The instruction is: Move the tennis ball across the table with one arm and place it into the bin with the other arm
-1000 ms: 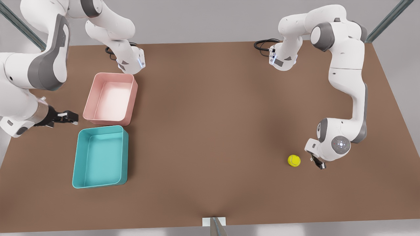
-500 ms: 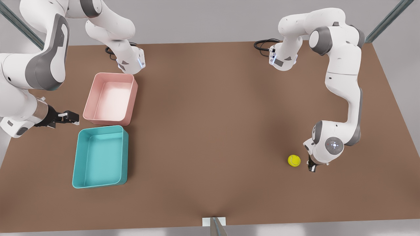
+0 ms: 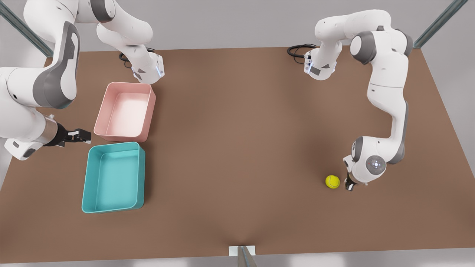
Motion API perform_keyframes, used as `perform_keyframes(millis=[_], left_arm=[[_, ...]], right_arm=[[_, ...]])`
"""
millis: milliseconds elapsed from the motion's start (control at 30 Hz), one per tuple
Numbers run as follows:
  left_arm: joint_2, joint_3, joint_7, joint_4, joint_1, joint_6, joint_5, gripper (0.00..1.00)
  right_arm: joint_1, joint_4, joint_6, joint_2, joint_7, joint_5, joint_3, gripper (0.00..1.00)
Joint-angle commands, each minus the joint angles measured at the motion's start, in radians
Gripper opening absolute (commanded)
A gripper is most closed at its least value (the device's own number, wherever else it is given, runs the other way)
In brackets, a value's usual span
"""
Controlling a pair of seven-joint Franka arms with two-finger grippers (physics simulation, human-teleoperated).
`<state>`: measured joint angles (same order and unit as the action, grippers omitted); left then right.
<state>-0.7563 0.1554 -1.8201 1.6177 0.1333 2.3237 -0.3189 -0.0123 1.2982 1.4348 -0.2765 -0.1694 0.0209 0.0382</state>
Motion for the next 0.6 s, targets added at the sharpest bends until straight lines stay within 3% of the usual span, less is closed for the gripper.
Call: perform_keyframes(millis=[0,200,300,567], left_arm=[[0.009,-0.002,0.047,0.011,0.005,0.000,0.001,0.21],[0.011,-0.002,0.094,0.013,-0.004,0.002,0.001,0.21],[0.011,-0.002,0.380,0.013,-0.006,-0.003,-0.002,0.21],[0.009,-0.002,0.372,0.013,-0.009,-0.003,-0.003,0.21]], right_arm=[[0.000,0.000,0.001,0.000,-0.004,0.002,0.000,1.00],[0.000,-0.004,0.004,-0.015,-0.004,0.001,0.000,1.00],[0.000,-0.004,0.004,-0.017,-0.004,0.002,0.000,1.00],[0.000,-0.004,0.004,-0.017,-0.004,0.004,0.000,1.00]])
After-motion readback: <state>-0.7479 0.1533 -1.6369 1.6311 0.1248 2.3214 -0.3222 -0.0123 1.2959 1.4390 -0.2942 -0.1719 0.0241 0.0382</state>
